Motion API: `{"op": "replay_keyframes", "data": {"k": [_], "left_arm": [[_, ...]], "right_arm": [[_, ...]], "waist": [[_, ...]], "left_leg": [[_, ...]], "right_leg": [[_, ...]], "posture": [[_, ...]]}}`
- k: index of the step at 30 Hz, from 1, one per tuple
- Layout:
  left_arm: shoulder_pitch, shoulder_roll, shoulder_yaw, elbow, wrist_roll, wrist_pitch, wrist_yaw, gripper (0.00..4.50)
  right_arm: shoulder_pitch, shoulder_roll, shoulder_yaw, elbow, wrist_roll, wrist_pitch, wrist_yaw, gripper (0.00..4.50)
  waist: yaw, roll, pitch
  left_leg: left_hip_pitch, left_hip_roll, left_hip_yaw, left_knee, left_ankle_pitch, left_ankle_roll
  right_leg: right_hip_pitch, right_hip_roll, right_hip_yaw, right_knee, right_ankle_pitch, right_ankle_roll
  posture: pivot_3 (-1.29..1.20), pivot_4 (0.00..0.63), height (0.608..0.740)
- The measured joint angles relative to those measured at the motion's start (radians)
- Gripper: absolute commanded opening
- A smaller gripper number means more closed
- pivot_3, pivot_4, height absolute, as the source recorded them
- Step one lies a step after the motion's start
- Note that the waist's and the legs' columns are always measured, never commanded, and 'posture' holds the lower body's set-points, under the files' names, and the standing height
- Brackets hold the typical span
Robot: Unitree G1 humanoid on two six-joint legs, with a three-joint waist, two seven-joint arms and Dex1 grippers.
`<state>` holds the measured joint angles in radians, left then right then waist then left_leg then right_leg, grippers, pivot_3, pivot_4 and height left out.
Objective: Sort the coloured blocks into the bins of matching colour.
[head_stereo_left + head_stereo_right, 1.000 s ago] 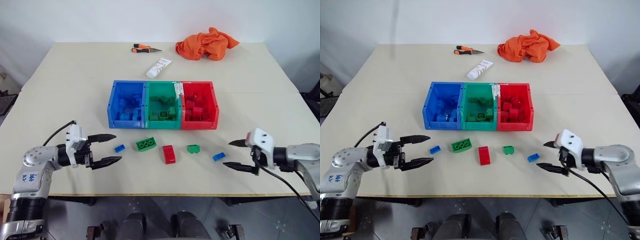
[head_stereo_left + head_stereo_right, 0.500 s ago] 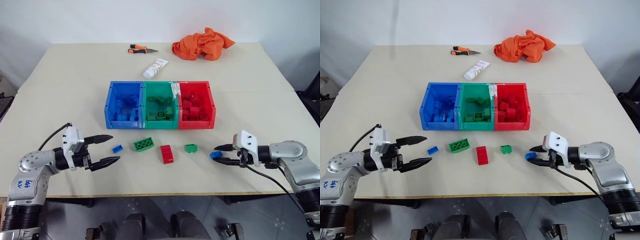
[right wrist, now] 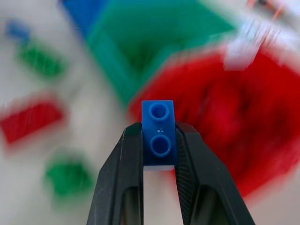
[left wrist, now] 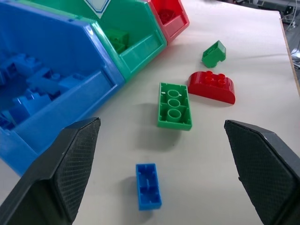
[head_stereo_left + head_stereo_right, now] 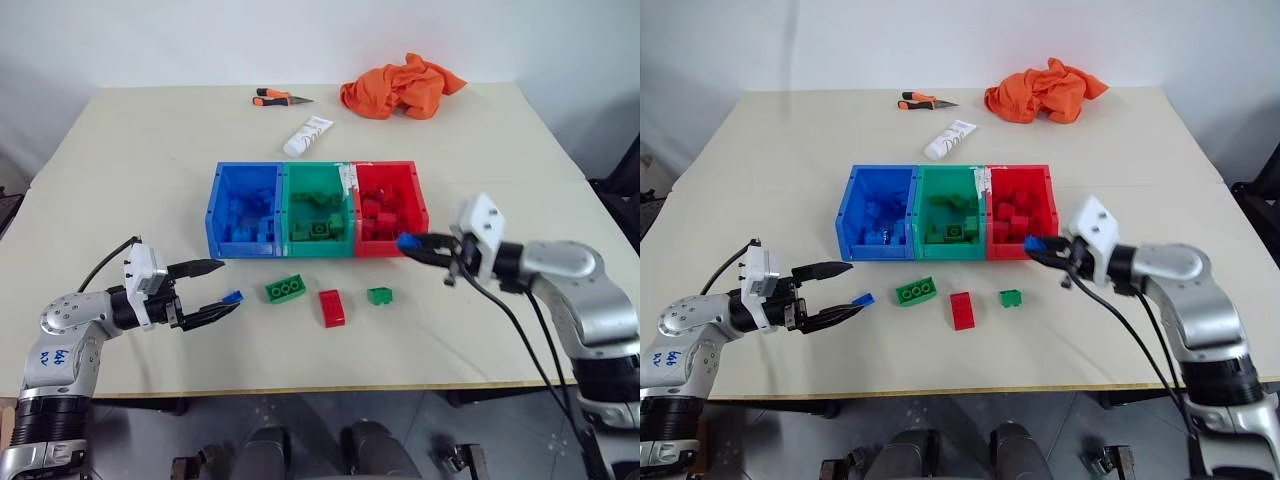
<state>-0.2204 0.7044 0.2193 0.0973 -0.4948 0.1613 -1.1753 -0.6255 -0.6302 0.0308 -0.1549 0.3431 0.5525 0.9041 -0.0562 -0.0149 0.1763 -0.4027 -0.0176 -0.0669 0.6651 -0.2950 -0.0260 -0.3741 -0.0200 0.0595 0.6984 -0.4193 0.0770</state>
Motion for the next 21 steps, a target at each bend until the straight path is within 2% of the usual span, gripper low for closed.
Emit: {"op": "replay_keyframes", "data": {"k": [3, 6, 10, 15, 21], "left_arm": [[-0.005, -0.005, -0.001, 0.003, 0.001, -0.007, 0.005, 4.50], [-0.008, -0.014, -0.004, 0.003, 0.003, -0.012, 0.008, 4.50], [-0.010, -0.020, -0.002, 0.006, 0.008, -0.016, 0.022, 4.50], [-0.013, -0.028, -0.004, 0.006, 0.010, -0.026, 0.030, 4.50], [-0.019, -0.040, -0.006, 0.006, 0.012, -0.034, 0.043, 4.50]], "right_arm": [[-0.194, 0.174, 0.088, 0.160, -0.058, -0.015, -0.072, 0.49], [-0.296, 0.285, 0.155, 0.325, -0.119, -0.082, -0.117, 0.49], [-0.426, 0.419, 0.178, 0.637, -0.196, -0.220, -0.179, 0.49], [-0.560, 0.568, 0.180, 0.923, -0.251, -0.381, -0.236, 0.49], [-0.606, 0.650, 0.175, 1.085, -0.280, -0.497, -0.255, 2.44]], "waist": [[-0.010, 0.000, 0.000], [-0.013, 0.000, 0.000], [-0.020, 0.000, 0.000], [-0.046, 0.000, 0.000], [-0.061, 0.000, 0.000]], "left_leg": [[0.000, 0.000, 0.000, -0.001, 0.000, -0.001], [0.000, 0.000, 0.000, -0.001, 0.001, -0.001], [0.000, -0.004, 0.000, 0.000, 0.000, -0.001], [0.000, -0.003, -0.001, 0.000, 0.001, -0.001], [0.001, -0.003, -0.003, 0.000, 0.001, -0.002]], "right_leg": [[-0.001, 0.000, 0.000, 0.001, 0.000, 0.000], [-0.002, -0.002, -0.003, 0.003, 0.000, 0.000], [-0.003, -0.006, -0.007, 0.008, 0.000, 0.001], [-0.003, -0.007, -0.012, 0.009, 0.001, 0.001], [-0.003, -0.007, -0.015, 0.011, 0.001, 0.001]], "posture": [[0.00, 0.150, 0.740], [0.00, 0.150, 0.740], [0.00, 0.150, 0.740], [0.00, 0.150, 0.740], [0.00, 0.150, 0.740]]}}
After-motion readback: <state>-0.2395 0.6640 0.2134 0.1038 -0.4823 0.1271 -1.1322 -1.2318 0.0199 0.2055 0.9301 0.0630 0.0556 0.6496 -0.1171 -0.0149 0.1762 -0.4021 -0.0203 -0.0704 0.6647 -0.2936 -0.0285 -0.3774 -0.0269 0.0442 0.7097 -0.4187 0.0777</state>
